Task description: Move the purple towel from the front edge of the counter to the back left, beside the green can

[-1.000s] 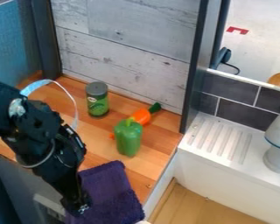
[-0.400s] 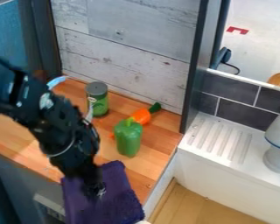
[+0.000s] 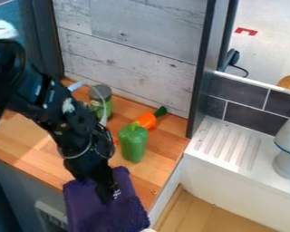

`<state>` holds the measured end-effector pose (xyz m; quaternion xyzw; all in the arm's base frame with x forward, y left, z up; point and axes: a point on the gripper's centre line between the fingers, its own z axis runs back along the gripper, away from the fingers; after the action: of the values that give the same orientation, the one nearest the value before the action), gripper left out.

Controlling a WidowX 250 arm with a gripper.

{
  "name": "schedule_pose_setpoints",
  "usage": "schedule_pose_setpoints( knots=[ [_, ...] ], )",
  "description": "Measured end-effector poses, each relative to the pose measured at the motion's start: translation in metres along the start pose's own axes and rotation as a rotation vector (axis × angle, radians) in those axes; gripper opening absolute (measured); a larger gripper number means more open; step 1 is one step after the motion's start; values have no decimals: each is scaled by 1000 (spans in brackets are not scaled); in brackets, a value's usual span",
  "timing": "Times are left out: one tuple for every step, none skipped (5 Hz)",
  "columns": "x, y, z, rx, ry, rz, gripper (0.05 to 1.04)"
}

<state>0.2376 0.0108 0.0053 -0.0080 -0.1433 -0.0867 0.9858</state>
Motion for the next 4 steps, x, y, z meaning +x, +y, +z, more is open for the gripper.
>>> schedule_pose_setpoints(
  knots=[
    [-3,2,-11,8,23,-6,1001],
    [-2,7,-21,27,26,-20,1001],
    [9,25,-25,57,14,12,1001],
    [25,67,-30,104,2,109,1001]
  ],
)
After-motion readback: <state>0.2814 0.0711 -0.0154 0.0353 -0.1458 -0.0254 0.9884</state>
